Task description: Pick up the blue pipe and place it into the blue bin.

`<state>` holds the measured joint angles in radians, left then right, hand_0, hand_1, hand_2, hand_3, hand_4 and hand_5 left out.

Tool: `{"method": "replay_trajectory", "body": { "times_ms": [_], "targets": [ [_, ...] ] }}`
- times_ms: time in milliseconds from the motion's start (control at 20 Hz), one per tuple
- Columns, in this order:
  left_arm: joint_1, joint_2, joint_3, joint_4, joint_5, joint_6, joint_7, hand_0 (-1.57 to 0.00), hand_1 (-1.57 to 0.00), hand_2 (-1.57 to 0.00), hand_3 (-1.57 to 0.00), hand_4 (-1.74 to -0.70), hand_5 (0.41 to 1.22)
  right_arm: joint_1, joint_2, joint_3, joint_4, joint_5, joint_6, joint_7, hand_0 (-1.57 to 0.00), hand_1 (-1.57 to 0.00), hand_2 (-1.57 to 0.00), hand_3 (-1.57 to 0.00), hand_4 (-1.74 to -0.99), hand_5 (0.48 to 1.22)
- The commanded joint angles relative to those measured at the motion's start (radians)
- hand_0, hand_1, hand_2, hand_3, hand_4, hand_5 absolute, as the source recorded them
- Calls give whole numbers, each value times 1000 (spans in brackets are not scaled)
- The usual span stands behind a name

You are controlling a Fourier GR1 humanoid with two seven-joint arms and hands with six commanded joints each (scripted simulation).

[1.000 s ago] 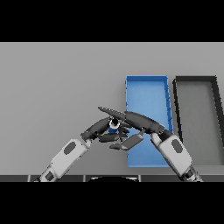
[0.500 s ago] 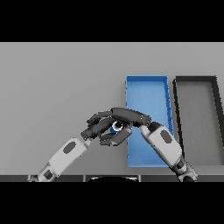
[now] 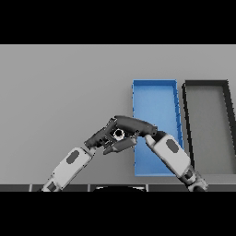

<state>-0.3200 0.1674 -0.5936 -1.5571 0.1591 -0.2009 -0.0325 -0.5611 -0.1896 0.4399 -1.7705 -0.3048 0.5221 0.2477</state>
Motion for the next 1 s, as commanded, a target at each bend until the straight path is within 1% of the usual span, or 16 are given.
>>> {"method": "replay_trajectory", "body": {
  "times_ms": [0,100,150,200,250,300,350,400,450,500,600,650,700,800,850,950],
  "targets": [
    [-1,8,-2,-1,-13,6,-9,-1480,-1454,-1474,-550,-1727,1216,-7,1,2,5,17,-1,-5,-1477,-1479,-1479,-1446,-1465,1086],
    [-25,10,-4,18,-22,3,-6,-1513,-1423,-1509,-510,-1732,1218,6,11,7,2,13,-11,2,-1511,-1512,-1512,-1491,-1471,1135],
    [-28,11,-8,20,-30,-2,-18,-1499,-1356,-1521,-505,-1734,1219,15,8,11,-7,-16,-4,15,-1523,-1524,-1524,-1507,-1473,1152],
    [-26,14,-10,17,-34,-13,-34,-1426,-1220,-1350,-531,-1637,1219,13,6,7,-11,-40,-11,26,-1533,-1533,-1533,-1520,-1474,1166],
    [-29,26,-9,0,-41,-22,-29,-1407,-1190,-1242,-518,-1544,1219,3,0,1,-13,-57,-19,23,-1540,-1541,-1541,-1530,-1477,1177],
    [-25,25,-13,7,-49,-34,-25,-1224,-1003,-1024,-416,-1437,1220,5,-3,10,-16,-47,-19,28,-1546,-1547,-1547,-1538,-1478,1186],
    [-20,31,-9,12,-55,-51,-32,-979,-802,-819,-332,-1343,1220,-1,-1,10,-11,-46,-20,51,-1551,-1552,-1552,-1545,-1480,1193],
    [-23,37,-9,4,-64,-76,-12,-783,-642,-655,-266,-1251,1220,4,-2,11,-9,-46,-13,33,-1555,-1556,-1556,-1550,-1481,1198],
    [-22,40,-1,6,-61,-96,-14,-626,-513,-524,-212,-1179,1213,1,-4,12,-13,-42,-15,38,-1558,-1559,-1559,-1554,-1481,1203],
    [-21,40,2,18,-72,-109,-28,-501,-410,-419,-170,-1110,1184,11,-1,18,-18,-42,-17,40,-1561,-1561,-1561,-1558,-1482,1206],
    [-19,43,8,13,-113,-112,-47,-320,-262,-268,-108,-995,1042,7,2,15,-21,-54,-27,39,-1565,-1565,-1565,-1562,-1483,1212],
    [-26,34,12,23,-128,-103,-47,-256,-210,-214,-86,-950,964,2,5,13,-24,-64,-30,58,-1566,-1566,-1566,-1564,-1484,1214],
    [-28,33,18,28,-135,-101,-38,-205,-167,-171,-69,-912,901,10,9,18,-26,-53,-34,45,-1567,-1567,-1567,-1566,-1484,1215],
    [-30,26,16,30,-141,-89,-7,-131,-107,-109,-44,-854,794,10,4,20,-43,-61,-41,60,-1568,-1568,-1568,-1567,-1484,1217],
    [-30,28,19,34,-143,-87,-15,-104,-85,-87,-35,-836,754,8,10,23,-45,-55,-48,64,-1569,-1569,-1569,-1568,-1485,1218],
    [-16,28,25,32,-138,-81,-20,-66,-54,-55,-22,-828,689,7,2,13,-22,-42,-40,38,-1570,-1570,-1570,-1569,-1485,1219]
  ]
}}
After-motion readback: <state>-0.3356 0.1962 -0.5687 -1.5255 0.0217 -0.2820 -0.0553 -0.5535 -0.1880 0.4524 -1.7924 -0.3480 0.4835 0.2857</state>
